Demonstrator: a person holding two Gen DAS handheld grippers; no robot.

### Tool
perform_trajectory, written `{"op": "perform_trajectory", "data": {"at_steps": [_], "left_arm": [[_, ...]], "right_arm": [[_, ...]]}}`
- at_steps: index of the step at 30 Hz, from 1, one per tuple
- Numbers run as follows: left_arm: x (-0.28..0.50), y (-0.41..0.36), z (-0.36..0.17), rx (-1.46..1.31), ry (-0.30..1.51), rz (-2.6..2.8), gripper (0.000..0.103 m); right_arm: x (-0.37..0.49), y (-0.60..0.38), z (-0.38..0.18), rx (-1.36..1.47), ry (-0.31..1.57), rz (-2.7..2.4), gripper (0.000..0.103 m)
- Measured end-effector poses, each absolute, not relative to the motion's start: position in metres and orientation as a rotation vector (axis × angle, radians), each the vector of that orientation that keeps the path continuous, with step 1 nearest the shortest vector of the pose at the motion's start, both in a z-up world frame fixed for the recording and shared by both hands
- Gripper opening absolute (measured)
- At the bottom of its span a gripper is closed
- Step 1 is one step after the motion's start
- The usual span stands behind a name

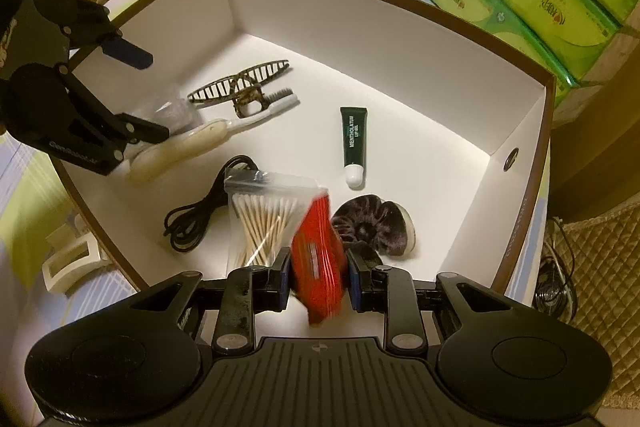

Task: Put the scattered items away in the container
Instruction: 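Lower floss box with left tool while right tool lowers snack packet, both open, then withdraw both tools from the box toward the hair clip and pill bottle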

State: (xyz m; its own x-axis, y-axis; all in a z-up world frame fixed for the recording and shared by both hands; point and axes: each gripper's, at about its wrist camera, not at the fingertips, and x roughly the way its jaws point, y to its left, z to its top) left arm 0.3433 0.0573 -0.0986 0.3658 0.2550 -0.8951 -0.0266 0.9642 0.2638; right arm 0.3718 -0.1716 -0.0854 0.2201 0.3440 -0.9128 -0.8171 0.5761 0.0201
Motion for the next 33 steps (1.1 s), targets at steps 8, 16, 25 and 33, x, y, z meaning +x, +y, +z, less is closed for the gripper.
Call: {"op": "perform_trajectory", "data": {"at_steps": [8,16,25,33], "left_arm": [[0.335,0.057,-0.091,0.194,1.166,0.186,0.071],[0.329,0.054,-0.086,0.179,1.148,0.186,0.078],[0.323,0.046,-0.074,0.170,1.117,0.197,0.093],[0.318,0.041,-0.066,0.165,1.099,0.202,0.094]], "right_arm": [[0.369,-0.172,-0.084,-0.529,1.078,0.864,0.025],[0.365,-0.174,-0.071,-0.484,1.043,0.881,0.073],[0.356,-0.171,-0.063,-0.483,0.991,0.862,0.089],[0.351,-0.175,-0.055,-0.467,0.962,0.840,0.093]]}}
